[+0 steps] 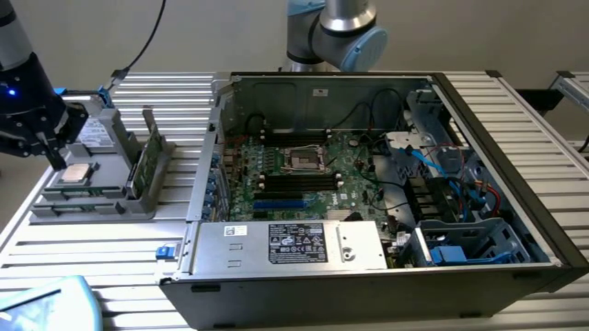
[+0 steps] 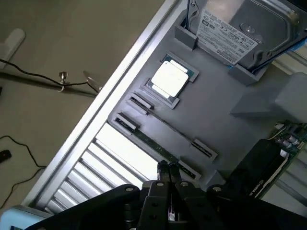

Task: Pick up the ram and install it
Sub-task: 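Pick up the ram and move it above insertion slot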

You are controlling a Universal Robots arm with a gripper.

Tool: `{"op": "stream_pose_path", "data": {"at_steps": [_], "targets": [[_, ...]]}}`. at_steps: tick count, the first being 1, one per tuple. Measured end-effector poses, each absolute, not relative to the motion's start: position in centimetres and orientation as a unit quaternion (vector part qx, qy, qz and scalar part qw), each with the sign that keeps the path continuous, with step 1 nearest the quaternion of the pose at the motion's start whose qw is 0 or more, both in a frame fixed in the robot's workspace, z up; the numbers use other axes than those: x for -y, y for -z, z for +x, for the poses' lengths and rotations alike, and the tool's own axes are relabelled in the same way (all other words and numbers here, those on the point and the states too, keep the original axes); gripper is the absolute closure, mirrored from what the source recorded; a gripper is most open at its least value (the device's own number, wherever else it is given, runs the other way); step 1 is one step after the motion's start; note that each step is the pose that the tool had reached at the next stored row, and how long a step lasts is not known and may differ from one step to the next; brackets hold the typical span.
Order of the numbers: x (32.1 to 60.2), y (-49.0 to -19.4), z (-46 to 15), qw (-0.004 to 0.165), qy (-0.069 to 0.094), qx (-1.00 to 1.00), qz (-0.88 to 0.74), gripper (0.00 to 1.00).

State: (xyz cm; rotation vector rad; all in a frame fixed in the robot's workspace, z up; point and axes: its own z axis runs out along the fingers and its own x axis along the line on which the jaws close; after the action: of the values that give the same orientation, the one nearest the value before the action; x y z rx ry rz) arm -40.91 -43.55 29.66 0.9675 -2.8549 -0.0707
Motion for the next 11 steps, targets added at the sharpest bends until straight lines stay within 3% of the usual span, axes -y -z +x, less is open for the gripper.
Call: {"op": "stream_pose_path", "data": {"at_steps": [11], "targets": [[43.55,-28.73,-40.91,0.064,0.018,0.908,0.413,0.90]]}}
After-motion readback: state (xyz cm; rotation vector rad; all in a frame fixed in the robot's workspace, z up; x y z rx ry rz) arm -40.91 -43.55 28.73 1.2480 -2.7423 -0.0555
